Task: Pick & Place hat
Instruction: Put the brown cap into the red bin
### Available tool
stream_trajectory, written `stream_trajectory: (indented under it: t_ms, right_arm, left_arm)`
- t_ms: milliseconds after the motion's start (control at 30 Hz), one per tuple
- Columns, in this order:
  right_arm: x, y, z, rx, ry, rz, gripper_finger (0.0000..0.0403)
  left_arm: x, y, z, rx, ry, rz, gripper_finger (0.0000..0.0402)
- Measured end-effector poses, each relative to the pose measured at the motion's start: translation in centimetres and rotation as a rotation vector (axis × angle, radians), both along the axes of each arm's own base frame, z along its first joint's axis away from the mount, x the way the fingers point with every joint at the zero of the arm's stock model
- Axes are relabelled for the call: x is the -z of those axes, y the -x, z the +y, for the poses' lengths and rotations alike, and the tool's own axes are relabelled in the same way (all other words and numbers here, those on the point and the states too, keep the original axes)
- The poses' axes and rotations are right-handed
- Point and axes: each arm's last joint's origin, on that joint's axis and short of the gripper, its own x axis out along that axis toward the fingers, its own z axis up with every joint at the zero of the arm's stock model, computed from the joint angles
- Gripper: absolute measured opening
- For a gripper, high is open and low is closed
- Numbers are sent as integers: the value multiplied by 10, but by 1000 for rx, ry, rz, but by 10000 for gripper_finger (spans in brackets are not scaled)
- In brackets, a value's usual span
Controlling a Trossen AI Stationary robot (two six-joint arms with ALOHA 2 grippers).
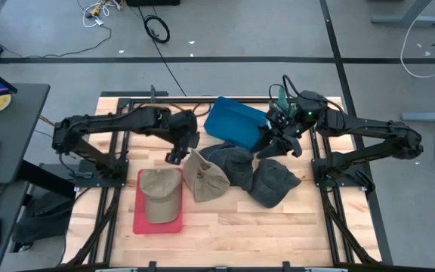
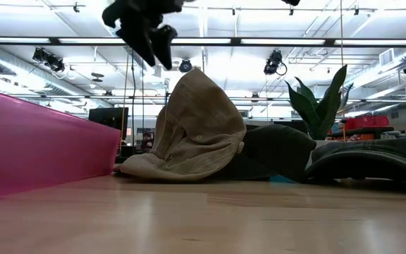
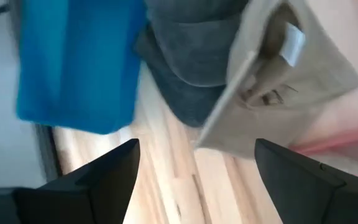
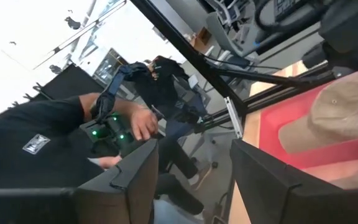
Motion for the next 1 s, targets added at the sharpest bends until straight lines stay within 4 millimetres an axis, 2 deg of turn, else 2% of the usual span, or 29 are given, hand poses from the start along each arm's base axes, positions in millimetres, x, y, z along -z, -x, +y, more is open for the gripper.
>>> stream_trajectory:
  t_ms: [200, 400, 667, 833, 900, 1000]
  right_arm:
    - [1, -2, 8, 57, 22, 2, 206]
    - [1, -3, 11, 97, 26, 2, 206]
    - [1, -4, 12, 135, 30, 3, 206]
    - [1, -4, 12, 140, 30, 3, 206]
    - [1, -4, 12, 141, 31, 5, 206]
    - [2, -4, 12, 157, 40, 9, 206]
  left_arm:
    - [21, -13, 21, 71, 54, 45, 319]
    - [51, -30, 24, 151, 78, 133, 319]
    - [85, -47, 29, 148, 104, 228, 312]
    - [98, -52, 30, 140, 117, 264, 262]
    - [100, -54, 31, 127, 121, 262, 225]
    - [101, -54, 31, 115, 125, 258, 149]
